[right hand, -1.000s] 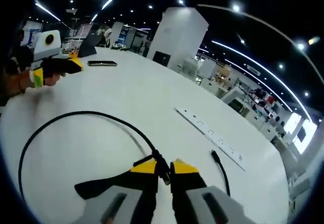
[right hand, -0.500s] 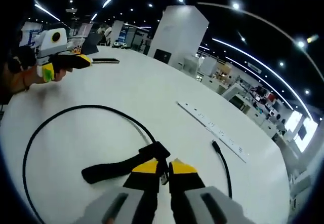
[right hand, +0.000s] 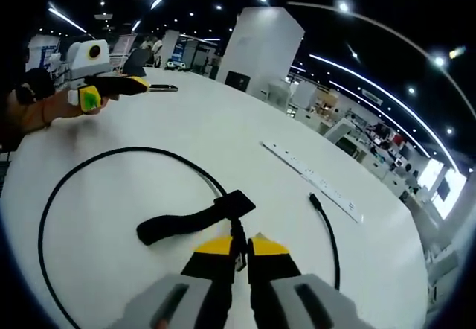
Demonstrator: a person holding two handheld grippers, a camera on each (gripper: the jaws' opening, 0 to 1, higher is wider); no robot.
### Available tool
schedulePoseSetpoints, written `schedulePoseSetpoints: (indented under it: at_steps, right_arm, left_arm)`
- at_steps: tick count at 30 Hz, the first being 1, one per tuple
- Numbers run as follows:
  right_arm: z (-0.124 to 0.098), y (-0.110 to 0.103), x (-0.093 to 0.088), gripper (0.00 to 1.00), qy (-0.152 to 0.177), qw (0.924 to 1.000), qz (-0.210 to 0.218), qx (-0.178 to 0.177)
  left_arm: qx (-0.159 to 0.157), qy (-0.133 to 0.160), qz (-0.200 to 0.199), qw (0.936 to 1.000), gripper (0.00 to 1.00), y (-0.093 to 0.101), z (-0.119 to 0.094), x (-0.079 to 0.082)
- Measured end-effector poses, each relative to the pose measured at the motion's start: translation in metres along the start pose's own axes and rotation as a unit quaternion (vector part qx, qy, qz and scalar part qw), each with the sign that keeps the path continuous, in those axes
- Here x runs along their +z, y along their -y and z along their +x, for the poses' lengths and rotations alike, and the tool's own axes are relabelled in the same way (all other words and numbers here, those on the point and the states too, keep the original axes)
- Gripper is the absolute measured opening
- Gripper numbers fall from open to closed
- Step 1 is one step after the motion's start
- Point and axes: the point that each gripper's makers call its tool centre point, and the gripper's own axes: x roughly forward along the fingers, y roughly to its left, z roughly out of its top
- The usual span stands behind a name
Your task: Find the charging cable on the desk, coil it up and secure with Velcro.
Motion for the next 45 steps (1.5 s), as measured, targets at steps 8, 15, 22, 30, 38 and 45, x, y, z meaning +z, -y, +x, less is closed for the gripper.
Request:
schedulePoseSetpoints:
  at_steps: [8,15,22,30,38,45]
  right_arm:
    - [-0.007,-0.006,-0.012,0.08,-0.004,1.0,0.005,0.0]
    - [-0.016,-0.01,-0.018,0.08,-0.006,0.9999,0.008,-0.003]
    - [-0.024,-0.013,-0.023,0.08,-0.004,0.9999,0.009,-0.009]
    - [-0.033,-0.018,-0.028,0.08,0.005,0.9997,0.015,-0.019]
    - [-0.046,-0.026,-0.032,0.08,0.01,0.9994,0.023,-0.023]
    - [-0.055,-0.031,-0.036,0.08,0.018,0.9989,0.032,-0.03]
  left_arm:
    - [0.001,-0.002,0.002,1.0,0.42,-0.001,0.0,-0.001]
    - [0.001,-0.004,0.003,1.0,0.42,-0.002,0.0,-0.002]
    - [0.002,-0.005,0.003,1.0,0.42,-0.003,0.0,-0.002]
    - [0.001,-0.008,0.004,1.0,0.42,-0.003,0.001,-0.004]
    - [0.0,-0.009,0.005,0.9999,0.42,-0.002,0.002,-0.005]
    - [-0.002,-0.01,0.006,0.9999,0.42,-0.002,0.002,-0.004]
